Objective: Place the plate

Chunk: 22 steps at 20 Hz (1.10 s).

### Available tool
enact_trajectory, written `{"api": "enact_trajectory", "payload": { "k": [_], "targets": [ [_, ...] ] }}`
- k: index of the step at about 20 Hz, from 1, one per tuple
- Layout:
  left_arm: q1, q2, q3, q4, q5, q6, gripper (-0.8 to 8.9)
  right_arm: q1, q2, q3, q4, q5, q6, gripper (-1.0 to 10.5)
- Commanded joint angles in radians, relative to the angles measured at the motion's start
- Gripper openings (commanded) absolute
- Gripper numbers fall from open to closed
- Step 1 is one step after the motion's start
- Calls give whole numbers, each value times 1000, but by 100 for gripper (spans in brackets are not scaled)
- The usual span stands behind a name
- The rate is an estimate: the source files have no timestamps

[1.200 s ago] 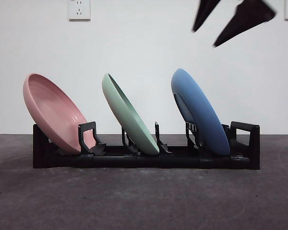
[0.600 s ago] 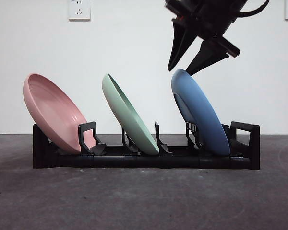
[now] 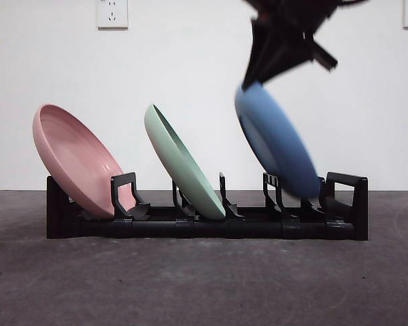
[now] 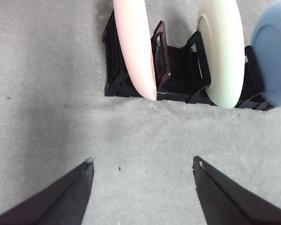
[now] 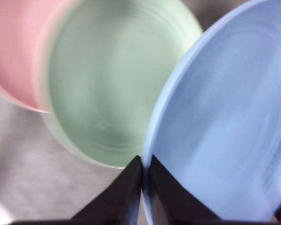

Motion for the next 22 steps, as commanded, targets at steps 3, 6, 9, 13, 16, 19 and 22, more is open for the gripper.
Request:
{"api": "enact_trajectory", "payload": {
  "k": [3,6,9,13,16,19,22],
  "targets": [
    [-3,4,21,19,6,-1,338,7,-24,208,-146,-6,-72,11],
    [-3,4,21,34,6,-1,338,7,-47,272,-201,-7,-127,11],
    [-3,5,21,38,6,-1,338,9,-100,268,-243,-19,-187,11],
    [-3,5,21,41,6,-1,338,20,-290,77,-135,1,-191,11],
    [-3,5,21,41,6,-1,338,20,-506,-195,-2,15,-201,11],
    [-3,5,21,40,6,-2,339,47,-724,-418,23,126,-245,11],
    [-3,5,21,40,6,-2,339,110,-921,-574,-24,273,-293,11]
  ]
}}
